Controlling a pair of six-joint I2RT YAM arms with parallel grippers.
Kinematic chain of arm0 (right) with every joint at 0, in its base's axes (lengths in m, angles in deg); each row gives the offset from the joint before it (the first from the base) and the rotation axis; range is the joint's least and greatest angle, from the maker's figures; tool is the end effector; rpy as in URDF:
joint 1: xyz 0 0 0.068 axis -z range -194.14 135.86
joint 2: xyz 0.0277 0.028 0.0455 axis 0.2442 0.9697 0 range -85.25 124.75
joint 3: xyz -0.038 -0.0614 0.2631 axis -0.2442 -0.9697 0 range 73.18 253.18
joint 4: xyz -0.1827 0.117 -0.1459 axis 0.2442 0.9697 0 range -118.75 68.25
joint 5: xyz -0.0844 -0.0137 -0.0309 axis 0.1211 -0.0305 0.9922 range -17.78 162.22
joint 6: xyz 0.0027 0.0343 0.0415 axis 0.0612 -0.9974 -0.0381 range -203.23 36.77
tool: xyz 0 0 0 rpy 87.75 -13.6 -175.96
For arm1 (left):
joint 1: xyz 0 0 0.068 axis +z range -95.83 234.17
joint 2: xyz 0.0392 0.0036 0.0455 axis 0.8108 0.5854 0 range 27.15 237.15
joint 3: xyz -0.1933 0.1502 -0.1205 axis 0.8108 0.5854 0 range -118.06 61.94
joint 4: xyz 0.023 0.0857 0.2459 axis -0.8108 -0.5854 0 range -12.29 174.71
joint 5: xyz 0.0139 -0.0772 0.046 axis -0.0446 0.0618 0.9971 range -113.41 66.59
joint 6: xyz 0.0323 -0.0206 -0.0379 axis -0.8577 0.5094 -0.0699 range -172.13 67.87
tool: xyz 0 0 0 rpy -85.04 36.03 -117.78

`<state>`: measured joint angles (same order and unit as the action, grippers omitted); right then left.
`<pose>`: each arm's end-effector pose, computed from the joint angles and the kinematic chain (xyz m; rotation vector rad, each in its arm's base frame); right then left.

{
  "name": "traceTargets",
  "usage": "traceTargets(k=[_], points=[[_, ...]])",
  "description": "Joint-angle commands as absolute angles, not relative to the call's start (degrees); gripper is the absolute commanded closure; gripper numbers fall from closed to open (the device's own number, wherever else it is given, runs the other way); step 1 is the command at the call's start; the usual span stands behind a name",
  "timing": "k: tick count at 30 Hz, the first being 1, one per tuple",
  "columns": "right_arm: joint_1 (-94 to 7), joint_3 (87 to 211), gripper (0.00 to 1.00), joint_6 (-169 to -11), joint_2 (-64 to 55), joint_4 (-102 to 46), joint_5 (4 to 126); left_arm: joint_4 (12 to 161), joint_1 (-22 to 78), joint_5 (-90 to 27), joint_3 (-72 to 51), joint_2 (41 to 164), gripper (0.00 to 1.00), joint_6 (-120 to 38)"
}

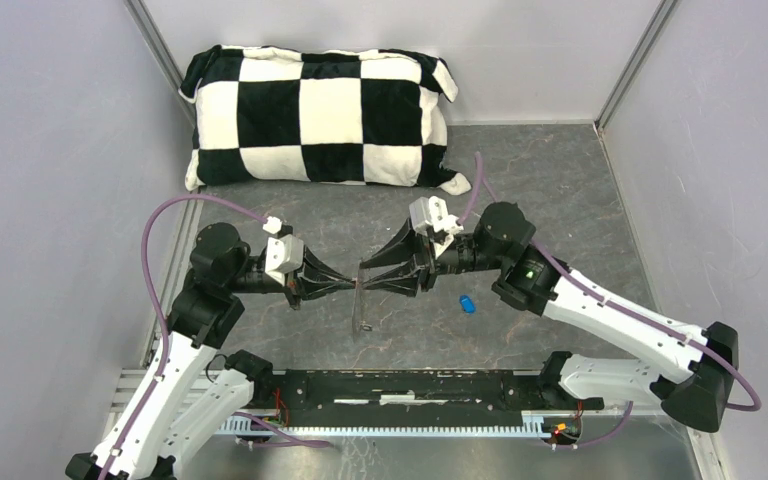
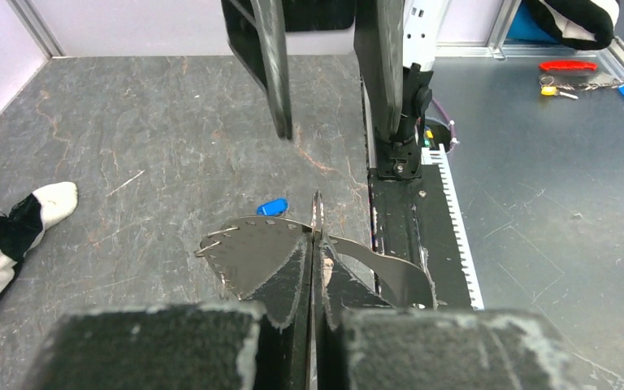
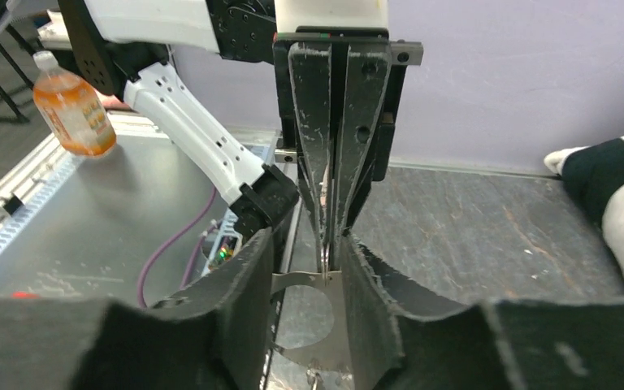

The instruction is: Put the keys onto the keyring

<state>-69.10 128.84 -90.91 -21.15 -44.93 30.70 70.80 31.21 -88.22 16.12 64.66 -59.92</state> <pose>0.1274 0.2229 0.3880 -1.1982 1.1131 1.3791 0.1100 -0.0815 0.3602 1.2352 1.2225 -1.1281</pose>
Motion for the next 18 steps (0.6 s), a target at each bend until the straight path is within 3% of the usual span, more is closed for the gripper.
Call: traceTargets(k=[1, 9, 18], points=[[-68.32, 138.50, 0.54, -80.77, -19.35, -29.37, 27.74, 68.53, 31.16, -88.57, 13.42, 64.68, 0.98, -64.45], [-69.28, 155.46, 0.49, -65.18, -8.80, 0.89, 28.55, 62.39, 31.19, -89.06, 11.37, 66.26, 0.98, -70.31], [-72.84, 161.93, 0.53, -61.08, -4.56, 8.80, 34.87, 57.42, 31.21, -87.82, 10.63, 68.07, 0.98, -75.50]])
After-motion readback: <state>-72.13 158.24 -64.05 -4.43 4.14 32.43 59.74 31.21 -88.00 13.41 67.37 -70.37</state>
